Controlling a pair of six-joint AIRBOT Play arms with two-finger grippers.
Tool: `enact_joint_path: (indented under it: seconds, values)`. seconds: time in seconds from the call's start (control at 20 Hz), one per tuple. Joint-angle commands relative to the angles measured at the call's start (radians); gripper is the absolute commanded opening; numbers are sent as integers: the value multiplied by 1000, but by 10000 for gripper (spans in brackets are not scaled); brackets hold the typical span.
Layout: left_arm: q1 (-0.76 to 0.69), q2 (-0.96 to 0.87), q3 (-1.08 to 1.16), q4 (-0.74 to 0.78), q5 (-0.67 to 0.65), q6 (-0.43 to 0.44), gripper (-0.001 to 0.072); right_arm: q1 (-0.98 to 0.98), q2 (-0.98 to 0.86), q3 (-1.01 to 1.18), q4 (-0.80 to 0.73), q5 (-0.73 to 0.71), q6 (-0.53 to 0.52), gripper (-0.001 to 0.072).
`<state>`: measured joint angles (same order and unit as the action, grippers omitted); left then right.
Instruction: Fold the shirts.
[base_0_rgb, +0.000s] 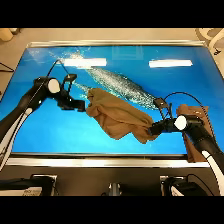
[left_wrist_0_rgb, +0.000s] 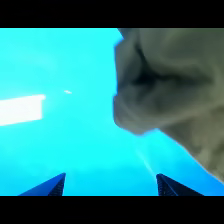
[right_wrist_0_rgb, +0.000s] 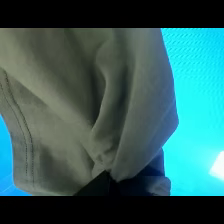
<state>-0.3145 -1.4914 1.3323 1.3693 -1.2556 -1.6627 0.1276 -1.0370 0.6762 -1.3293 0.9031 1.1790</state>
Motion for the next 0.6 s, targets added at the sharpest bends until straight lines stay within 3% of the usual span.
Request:
enact_joint_path:
  seconds: [0.0,0.2,0.45,0.55]
  values:
    - [14,86,-231,-280,61,14,667,1,-1,-1,-2,18,-6,23]
    - [-140,63,-410,-572,365,13,643,1,-1,-1,0,29,-5,24]
    - [-280,-40,-401,-697,535,-24,643,1,-1,-1,2,82,-5,23]
    - [-290,-66,-401,-740,552,-24,540,1,-1,-1,2,94,-5,24]
